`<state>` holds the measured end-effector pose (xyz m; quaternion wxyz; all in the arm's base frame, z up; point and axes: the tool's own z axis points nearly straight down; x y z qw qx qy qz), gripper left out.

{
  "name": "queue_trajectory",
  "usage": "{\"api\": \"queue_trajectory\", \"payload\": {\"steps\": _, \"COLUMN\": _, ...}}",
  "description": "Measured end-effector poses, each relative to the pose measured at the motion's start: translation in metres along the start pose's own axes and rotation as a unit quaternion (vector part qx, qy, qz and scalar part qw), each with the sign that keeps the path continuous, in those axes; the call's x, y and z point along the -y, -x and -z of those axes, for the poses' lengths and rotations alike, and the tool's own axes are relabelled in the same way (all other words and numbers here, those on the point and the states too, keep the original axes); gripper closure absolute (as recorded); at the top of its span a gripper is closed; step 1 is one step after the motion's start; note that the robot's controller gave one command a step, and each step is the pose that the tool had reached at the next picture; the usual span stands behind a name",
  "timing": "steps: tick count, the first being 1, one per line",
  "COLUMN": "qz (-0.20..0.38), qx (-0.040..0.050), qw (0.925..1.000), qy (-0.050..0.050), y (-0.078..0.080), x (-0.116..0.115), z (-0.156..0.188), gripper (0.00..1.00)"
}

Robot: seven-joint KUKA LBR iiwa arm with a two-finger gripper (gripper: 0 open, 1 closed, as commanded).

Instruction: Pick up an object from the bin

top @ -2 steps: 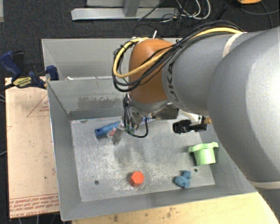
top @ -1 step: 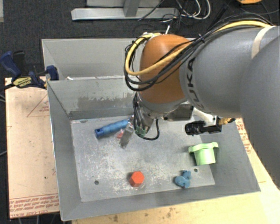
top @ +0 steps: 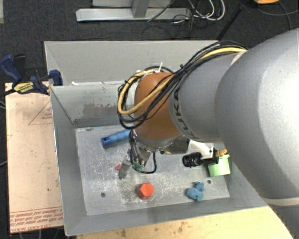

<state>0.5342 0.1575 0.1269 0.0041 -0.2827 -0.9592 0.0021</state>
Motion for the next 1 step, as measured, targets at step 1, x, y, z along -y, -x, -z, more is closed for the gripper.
{"api": "queue_trajectory", "payload": {"steps": 1, "qz": 0.002, "qx": 0.0053, "qw": 1.0, "qy": 0.007, "y": -0.0282, "x": -0.0078, "z": 0.0948, "gripper": 1.0}}
